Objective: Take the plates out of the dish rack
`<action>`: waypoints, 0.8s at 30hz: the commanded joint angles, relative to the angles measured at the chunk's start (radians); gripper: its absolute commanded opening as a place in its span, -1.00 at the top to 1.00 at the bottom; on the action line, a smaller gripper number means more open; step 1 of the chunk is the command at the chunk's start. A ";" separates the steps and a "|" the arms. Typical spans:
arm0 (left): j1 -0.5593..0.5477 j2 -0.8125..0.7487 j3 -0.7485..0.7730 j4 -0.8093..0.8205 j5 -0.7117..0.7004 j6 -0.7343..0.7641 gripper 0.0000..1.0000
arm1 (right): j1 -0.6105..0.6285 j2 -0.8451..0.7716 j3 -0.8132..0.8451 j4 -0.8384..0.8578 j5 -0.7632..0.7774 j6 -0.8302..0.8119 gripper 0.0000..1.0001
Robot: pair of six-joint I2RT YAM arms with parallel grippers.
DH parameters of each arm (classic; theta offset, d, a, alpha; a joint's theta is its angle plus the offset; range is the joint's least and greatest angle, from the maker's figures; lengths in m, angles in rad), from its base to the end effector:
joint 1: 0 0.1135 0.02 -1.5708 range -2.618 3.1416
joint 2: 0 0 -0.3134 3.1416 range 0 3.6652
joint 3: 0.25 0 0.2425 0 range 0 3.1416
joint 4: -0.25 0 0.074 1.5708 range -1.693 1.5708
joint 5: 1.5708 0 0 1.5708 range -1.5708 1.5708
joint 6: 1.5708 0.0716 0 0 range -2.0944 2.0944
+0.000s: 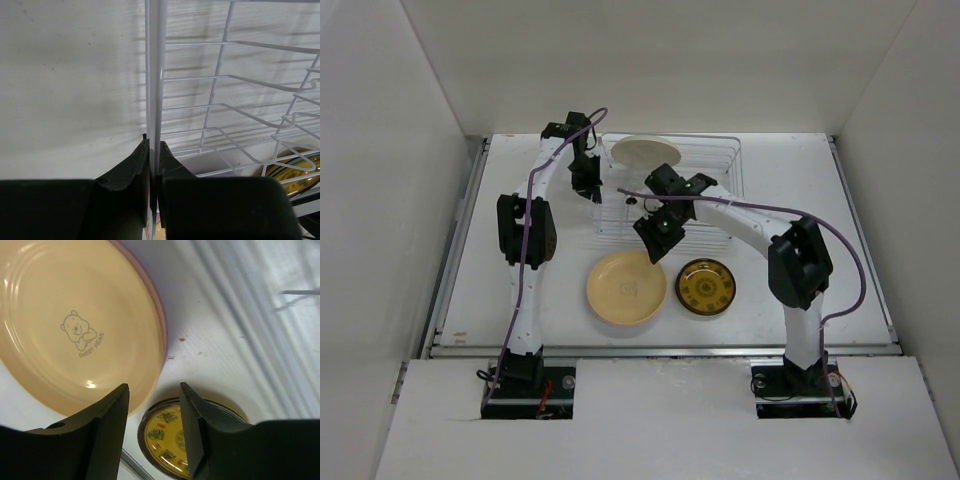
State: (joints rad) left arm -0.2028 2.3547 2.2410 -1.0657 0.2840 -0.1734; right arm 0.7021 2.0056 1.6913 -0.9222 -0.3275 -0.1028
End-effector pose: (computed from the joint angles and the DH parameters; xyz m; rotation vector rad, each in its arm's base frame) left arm 0.5210 -0.1276 0.2365 0.1192 2.7680 -0.4916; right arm 0.3215 0.3021 0.2482 -1.1936 2.6005 0.5940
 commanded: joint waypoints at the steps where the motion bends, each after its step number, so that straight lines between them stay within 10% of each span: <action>1: 0.020 0.037 -0.029 -0.022 0.017 -0.075 1.00 | 0.008 -0.134 0.118 -0.001 0.103 0.003 -0.02; 7: 0.020 0.037 -0.011 -0.031 0.037 -0.075 1.00 | -0.061 -0.235 0.128 0.382 0.430 0.061 -0.05; 15: 0.020 0.046 -0.011 -0.031 0.026 -0.075 1.00 | -0.136 0.220 0.686 0.413 0.501 -0.130 -0.08; 24: 0.020 0.046 0.018 -0.040 -0.016 -0.055 1.00 | -0.145 0.260 0.582 0.568 0.453 -0.158 -0.16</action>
State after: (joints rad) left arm -0.2028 2.3547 2.2440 -1.0683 0.2813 -0.1654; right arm 0.5507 2.3104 2.2734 -0.4404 0.1371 -0.2455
